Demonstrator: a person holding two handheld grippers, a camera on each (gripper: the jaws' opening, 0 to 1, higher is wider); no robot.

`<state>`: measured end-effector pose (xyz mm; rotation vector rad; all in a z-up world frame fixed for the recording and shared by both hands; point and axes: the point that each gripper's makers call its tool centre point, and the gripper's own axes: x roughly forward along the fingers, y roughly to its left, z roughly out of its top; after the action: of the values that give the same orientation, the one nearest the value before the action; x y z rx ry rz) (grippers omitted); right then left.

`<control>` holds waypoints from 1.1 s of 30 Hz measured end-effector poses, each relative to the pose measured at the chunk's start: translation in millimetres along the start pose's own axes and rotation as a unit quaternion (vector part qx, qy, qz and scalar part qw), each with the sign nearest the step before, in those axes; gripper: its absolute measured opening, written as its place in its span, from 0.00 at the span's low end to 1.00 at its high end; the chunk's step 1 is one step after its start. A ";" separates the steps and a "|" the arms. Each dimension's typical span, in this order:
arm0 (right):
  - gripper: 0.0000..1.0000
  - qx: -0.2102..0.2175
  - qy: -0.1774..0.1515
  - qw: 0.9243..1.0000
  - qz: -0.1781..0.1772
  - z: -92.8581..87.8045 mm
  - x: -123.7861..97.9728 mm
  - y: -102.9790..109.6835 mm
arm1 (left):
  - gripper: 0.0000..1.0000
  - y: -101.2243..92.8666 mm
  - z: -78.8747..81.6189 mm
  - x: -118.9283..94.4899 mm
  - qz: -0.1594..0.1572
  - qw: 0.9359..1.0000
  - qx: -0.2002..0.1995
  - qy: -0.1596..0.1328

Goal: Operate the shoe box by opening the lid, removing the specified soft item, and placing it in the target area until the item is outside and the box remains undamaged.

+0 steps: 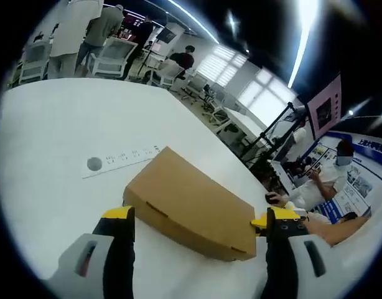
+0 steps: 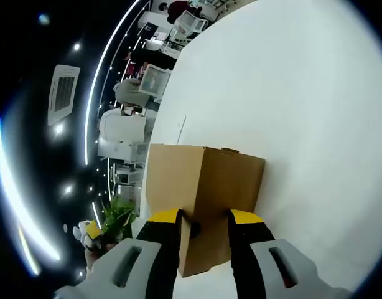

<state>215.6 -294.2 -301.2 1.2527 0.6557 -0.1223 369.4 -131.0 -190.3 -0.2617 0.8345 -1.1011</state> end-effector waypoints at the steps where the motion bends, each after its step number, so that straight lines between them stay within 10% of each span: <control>1: 0.28 -0.001 0.001 1.000 0.000 0.0 0.0 0.0 | 0.89 0.9 3.6 3.4 -0.002 1.000 0.001 -0.002; 11: 0.28 -0.002 0.006 1.000 0.002 0.6 -0.8 -0.7 | 0.89 20.6 36.6 35.0 -0.001 0.999 0.042 0.018; 33: 0.28 -0.007 0.019 1.000 0.017 0.2 0.5 -0.9 | 0.80 71.9 49.1 81.5 0.002 0.995 0.023 0.102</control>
<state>215.8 -294.5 -302.2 1.2553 0.6678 -0.0664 468.7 -178.6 -235.9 -0.1109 0.9889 -1.1545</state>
